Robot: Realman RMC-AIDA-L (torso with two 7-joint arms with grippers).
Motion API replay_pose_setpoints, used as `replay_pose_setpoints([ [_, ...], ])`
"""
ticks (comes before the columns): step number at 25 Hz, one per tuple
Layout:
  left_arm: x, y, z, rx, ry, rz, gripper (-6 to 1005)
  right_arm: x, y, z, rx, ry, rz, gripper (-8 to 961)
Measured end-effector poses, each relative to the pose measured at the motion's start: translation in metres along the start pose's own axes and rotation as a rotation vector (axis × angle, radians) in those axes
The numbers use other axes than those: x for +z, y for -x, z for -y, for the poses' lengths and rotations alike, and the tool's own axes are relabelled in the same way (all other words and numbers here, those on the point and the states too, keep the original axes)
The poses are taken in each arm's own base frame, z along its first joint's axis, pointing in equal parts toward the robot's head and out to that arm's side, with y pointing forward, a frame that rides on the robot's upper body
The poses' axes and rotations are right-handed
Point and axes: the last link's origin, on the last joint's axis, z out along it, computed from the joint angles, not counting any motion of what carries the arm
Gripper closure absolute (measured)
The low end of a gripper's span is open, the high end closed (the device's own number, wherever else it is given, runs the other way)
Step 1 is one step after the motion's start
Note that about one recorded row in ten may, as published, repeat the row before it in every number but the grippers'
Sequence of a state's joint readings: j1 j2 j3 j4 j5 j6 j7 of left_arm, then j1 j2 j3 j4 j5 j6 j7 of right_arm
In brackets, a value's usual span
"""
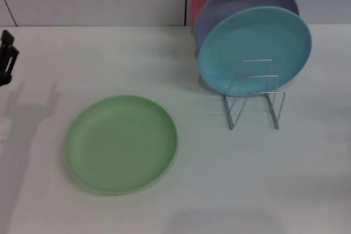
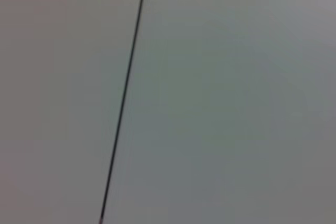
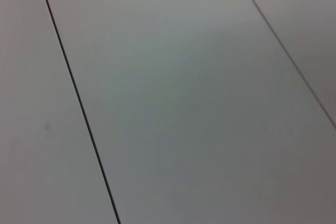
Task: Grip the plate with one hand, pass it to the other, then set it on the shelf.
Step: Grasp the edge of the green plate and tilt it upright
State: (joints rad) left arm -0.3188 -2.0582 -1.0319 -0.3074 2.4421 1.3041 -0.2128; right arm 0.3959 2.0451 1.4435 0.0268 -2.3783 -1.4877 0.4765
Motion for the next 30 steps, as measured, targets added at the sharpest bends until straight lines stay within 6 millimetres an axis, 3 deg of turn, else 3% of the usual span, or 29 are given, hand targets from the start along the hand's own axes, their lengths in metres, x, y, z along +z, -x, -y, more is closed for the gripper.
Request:
replay_pose_setpoints([
  [8, 0.034, -0.001, -0.02, 0.03, 0.03, 0.044, 235, 0.012, -0.002, -0.004, -0.011, 0.008, -0.015, 495],
  [10, 0.053, -0.003, -0.025, 0.066, 0.007, 0.117, 236, 0.015, -0.001, -0.002, -0.018, 0.009, -0.015, 495],
  [14, 0.071, -0.01, -0.025, 0.061, -0.026, 0.221, 237, 0.019, 0.001, -0.001, -0.023, 0.013, -0.011, 495],
  [15, 0.082, -0.022, -0.026, 0.041, -0.03, 0.273, 238, 0.021, 0.002, -0.001, -0.024, 0.016, -0.008, 495],
  [18, 0.087, -0.031, -0.027, 0.03, -0.028, 0.309, 239, 0.023, 0.002, -0.001, -0.026, 0.018, -0.006, 495],
  [19, 0.092, -0.043, -0.028, 0.011, -0.019, 0.354, 239, 0.024, 0.003, -0.002, -0.027, 0.021, -0.004, 495],
  [23, 0.1, -0.063, -0.028, -0.022, 0.004, 0.452, 241, 0.026, 0.003, -0.003, -0.027, 0.023, -0.002, 495],
  [30, 0.096, -0.103, -0.032, -0.023, 0.098, 0.7, 243, 0.028, 0.004, -0.003, -0.028, 0.025, -0.001, 495],
])
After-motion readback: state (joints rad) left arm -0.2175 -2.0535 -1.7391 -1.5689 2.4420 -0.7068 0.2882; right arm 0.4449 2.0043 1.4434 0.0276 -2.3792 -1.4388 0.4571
